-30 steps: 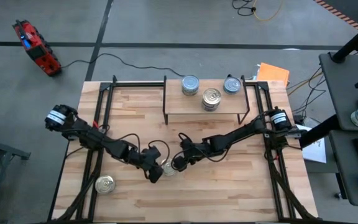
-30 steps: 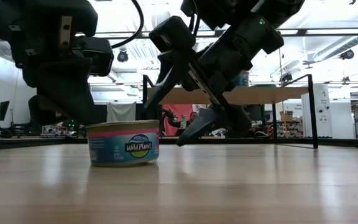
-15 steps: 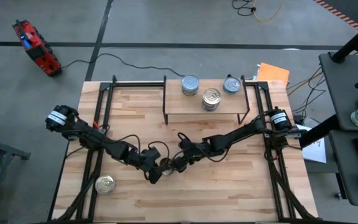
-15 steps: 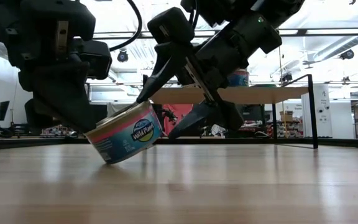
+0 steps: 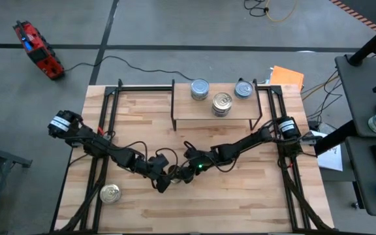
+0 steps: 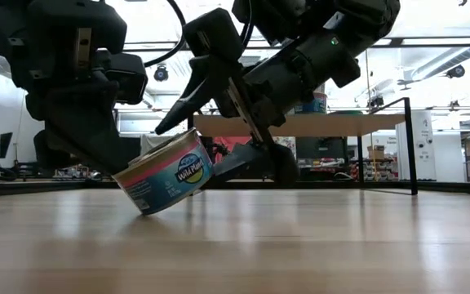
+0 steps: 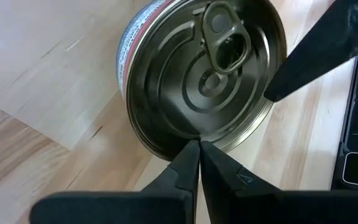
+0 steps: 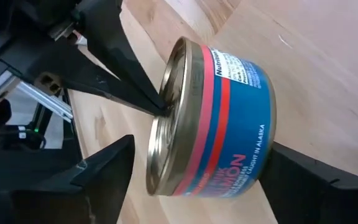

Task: Stack canned seafood by type on shelf
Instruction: Stack the blue-pink tuna can on top of the other blue-pink tuna cans

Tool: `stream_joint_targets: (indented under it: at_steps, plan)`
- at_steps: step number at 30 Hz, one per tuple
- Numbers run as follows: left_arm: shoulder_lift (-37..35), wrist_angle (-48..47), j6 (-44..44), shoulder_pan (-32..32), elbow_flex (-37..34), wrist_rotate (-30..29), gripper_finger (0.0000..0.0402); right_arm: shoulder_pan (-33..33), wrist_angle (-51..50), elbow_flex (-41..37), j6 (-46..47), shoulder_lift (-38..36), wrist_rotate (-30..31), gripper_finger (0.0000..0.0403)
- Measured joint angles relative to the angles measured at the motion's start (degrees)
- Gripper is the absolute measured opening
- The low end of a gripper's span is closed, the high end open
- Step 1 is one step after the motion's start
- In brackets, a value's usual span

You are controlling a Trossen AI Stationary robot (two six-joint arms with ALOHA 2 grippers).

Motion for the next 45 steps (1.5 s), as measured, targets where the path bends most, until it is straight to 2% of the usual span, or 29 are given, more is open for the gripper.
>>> stream_joint_targets:
  at_steps: [4,11,18,27,36,45]
  plan:
    - [0.0,0.0,0.3,0.0,0.0,0.0,0.0001,0.0,-0.4,0.0,-0.8,0.0,0.4,0.0279]
    - [0.0,0.0,0.7,0.0,0.0,0.1,0.0001,0.0,-0.4,0.0,-0.7,0.0,0.5,0.0189]
    - [-0.8,0.0,0.7,0.0,0.0,0.2,0.0001,0.0,-2.7,0.0,-0.7,-1.0,0.1,0.0187]
    - [-6.3,-0.4,3.2,0.0,0.1,0.4,0.0001,-0.3,-20.7,0.0,-1.4,-8.9,0.5,0.0187]
    - [-12.2,-1.3,6.8,0.2,0.1,-2.3,0.0001,-1.8,-28.0,0.0,-0.3,-22.8,0.3,0.0187]
    - [-14.4,-1.7,9.6,0.3,0.1,-5.8,0.0001,-12.9,-30.1,0.0,4.4,-38.5,0.4,0.0187]
